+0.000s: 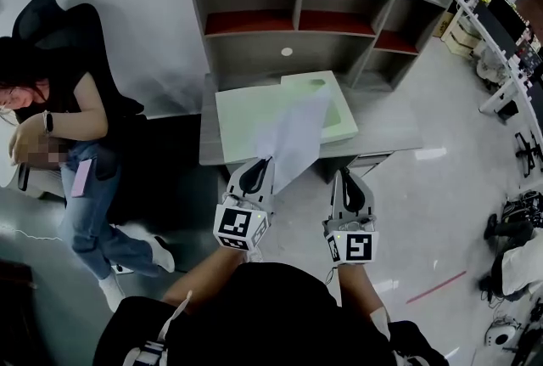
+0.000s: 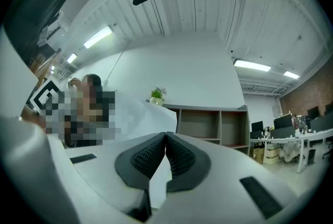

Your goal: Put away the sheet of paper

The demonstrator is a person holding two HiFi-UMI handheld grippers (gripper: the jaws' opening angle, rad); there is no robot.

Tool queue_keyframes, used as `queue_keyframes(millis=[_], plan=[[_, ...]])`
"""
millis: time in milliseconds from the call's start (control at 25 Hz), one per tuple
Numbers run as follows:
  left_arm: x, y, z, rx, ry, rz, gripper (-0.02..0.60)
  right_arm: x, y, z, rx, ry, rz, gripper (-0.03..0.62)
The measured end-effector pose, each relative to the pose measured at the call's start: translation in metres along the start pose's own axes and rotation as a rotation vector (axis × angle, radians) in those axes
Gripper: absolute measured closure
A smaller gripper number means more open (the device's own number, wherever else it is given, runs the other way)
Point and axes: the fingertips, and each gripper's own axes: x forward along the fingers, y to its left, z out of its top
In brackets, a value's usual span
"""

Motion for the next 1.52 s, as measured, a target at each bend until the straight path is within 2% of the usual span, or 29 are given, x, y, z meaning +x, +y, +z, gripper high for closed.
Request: queue_keyframes(millis=[360, 640, 920, 1400, 1520], plan=[[-0.006, 0.040, 0.005, -0.044, -0.008, -0.008, 0.572, 0.026, 0.025, -0.007, -0.036, 0.039, -0.015, 0.572], [0.007, 0.061, -0.004, -0.063, 0.011, 0.017, 0.572, 0.051, 0.027, -0.018, -0.032, 0.051, 0.020, 0.572], [0.035, 0.087, -0.019, -0.051, 0.084, 0.132, 0.572, 0.085, 0.012, -0.034, -0.012, 0.046, 0.074, 0.572], [0.089, 0.117, -0.061, -0.095, 0.185, 0.238, 0.572, 0.139, -0.029, -0.073, 0.008, 0.073, 0.139, 0.572], [0.101, 0.120, -0.075, -0.078, 0.227, 0.259, 0.572, 0.148, -0.041, -0.087, 0.023, 0.087, 0.148, 0.572]])
